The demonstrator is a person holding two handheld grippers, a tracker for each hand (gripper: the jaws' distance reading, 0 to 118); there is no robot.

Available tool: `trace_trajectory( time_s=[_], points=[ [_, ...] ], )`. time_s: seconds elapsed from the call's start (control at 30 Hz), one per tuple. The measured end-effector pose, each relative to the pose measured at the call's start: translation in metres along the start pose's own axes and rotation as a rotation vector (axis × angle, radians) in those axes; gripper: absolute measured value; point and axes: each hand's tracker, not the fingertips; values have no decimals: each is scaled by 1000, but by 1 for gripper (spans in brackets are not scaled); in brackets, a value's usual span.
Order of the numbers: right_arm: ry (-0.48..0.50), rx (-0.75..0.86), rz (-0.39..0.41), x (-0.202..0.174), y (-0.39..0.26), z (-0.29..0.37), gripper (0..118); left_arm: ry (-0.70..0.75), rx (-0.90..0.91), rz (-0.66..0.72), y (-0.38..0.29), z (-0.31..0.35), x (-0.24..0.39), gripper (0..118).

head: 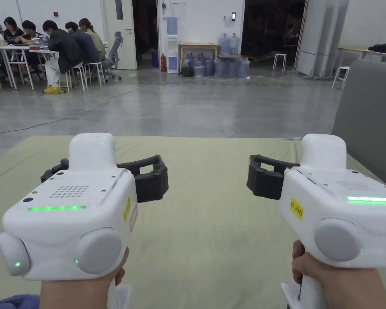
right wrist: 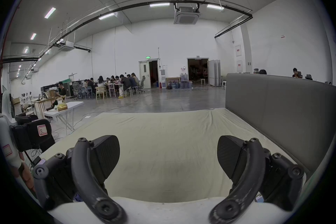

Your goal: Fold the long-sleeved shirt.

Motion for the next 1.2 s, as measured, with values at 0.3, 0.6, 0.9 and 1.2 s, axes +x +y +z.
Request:
trace_trajectory(
  time_s=[0.3, 0.6, 0.9, 1.2],
  points=[
    [4, 2, -3, 0, 1, 2, 108, -8, 2, -4, 1, 2, 0, 116],
    [0, 6, 4, 1, 1, 2, 108, -12, -5, -4, 1, 1, 2, 116],
    [7, 6, 23, -3, -1, 3, 108, -4, 2, -16, 0, 2, 2, 115],
    [2, 18, 22, -4, 0, 6, 108, -15, -10, 9, 2, 0, -2, 115]
  ],
)
